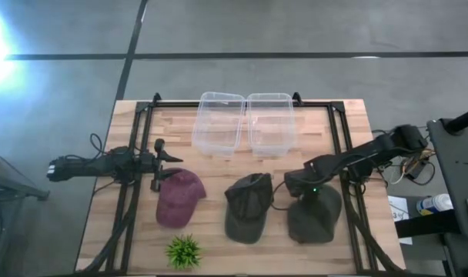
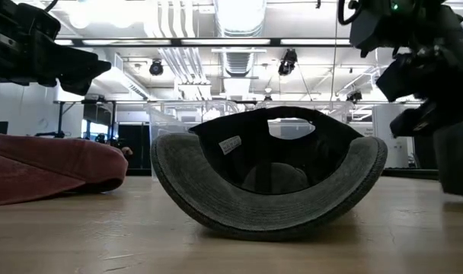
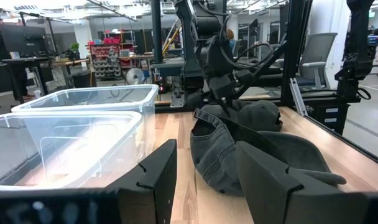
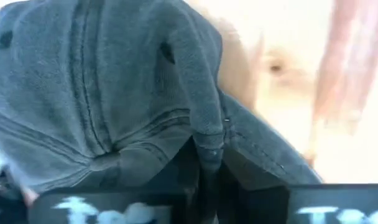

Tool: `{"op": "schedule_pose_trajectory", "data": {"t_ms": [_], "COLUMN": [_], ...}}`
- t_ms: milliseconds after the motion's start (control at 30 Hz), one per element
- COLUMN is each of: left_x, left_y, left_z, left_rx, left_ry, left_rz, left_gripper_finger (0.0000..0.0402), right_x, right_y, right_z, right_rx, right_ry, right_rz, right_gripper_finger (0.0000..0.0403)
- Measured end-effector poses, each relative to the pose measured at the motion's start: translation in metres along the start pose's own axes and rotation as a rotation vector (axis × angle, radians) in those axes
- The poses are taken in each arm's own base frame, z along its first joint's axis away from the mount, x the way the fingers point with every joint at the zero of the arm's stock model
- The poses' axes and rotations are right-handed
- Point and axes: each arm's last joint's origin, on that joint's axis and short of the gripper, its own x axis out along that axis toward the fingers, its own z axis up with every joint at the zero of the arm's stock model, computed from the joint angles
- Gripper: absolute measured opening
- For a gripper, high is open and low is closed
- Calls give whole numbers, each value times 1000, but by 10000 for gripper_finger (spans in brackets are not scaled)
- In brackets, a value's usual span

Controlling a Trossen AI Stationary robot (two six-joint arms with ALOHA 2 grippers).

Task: Pick & Place hat
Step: Put the right black cap into the right transparent bin

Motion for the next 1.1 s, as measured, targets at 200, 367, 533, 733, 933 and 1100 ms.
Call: {"op": "schedule_pose_trajectory", "data": {"t_ms": [200, 367, 533, 733, 933, 1100], "left_x": [0, 0, 0, 0, 0, 0], "left_y": [0, 0, 0, 0, 0, 0], "left_z": [0, 0, 0, 0, 0, 0], "left_rx": [0, 0, 0, 0, 0, 0], "left_ry": [0, 0, 0, 0, 0, 0], "left_rz": [0, 0, 0, 0, 0, 0], "left_gripper_finger": [158, 158, 158, 158, 158, 158], "right_x": [-25, -71, -128, -194, -226, -228], "right_y": [11, 21, 21, 13, -11, -48], "right_z": [-6, -10, -14, -22, -14, 12], "right_rx": [71, 131, 183, 212, 211, 207], "right_ry": [-74, -287, -683, -1225, -1524, -1543], "right_rz": [149, 253, 282, 139, 25, -21], "right_gripper_finger": [10, 9, 9, 9, 9, 9]}}
